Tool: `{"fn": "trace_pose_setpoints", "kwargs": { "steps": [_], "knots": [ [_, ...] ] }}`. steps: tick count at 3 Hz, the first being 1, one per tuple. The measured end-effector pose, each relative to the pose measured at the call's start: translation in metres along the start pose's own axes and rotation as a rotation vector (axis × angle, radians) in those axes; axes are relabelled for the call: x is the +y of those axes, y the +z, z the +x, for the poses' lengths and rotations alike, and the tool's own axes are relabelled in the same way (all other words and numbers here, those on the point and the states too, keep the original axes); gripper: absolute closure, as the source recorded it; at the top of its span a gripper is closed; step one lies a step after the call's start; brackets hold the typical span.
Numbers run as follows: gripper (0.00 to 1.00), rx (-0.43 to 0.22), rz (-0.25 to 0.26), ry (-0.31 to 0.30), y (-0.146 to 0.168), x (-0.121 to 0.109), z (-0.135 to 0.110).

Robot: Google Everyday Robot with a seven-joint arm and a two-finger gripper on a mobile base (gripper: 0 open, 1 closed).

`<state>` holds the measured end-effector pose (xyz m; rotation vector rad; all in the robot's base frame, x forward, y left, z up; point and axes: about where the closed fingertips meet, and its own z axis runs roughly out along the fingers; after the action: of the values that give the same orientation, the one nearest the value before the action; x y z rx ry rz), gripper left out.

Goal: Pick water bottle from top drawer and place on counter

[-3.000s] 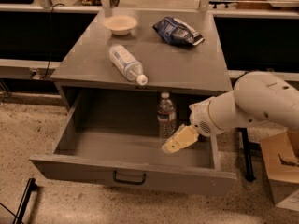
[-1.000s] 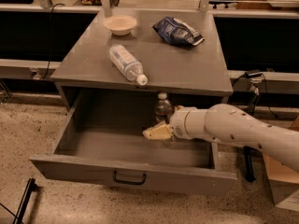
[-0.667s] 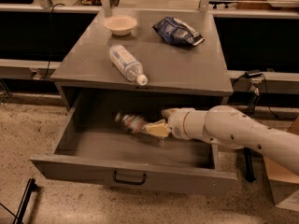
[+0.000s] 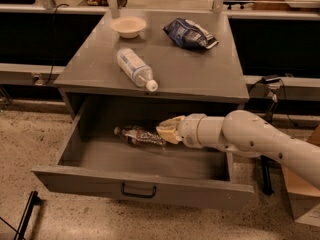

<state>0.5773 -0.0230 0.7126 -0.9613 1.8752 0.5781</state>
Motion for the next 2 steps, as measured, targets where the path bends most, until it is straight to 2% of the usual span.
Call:
{"fn": "trace_pose_setpoints", "kwargs": {
  "steps": [1, 2],
  "knots": [
    [0.37, 0.036, -0.027, -0.107, 0.0026, 0.0128, -0.0111],
    [0.16, 0.035, -0.029, -0.105, 0.0033, 0.0136, -0.0113]
  ]
}}
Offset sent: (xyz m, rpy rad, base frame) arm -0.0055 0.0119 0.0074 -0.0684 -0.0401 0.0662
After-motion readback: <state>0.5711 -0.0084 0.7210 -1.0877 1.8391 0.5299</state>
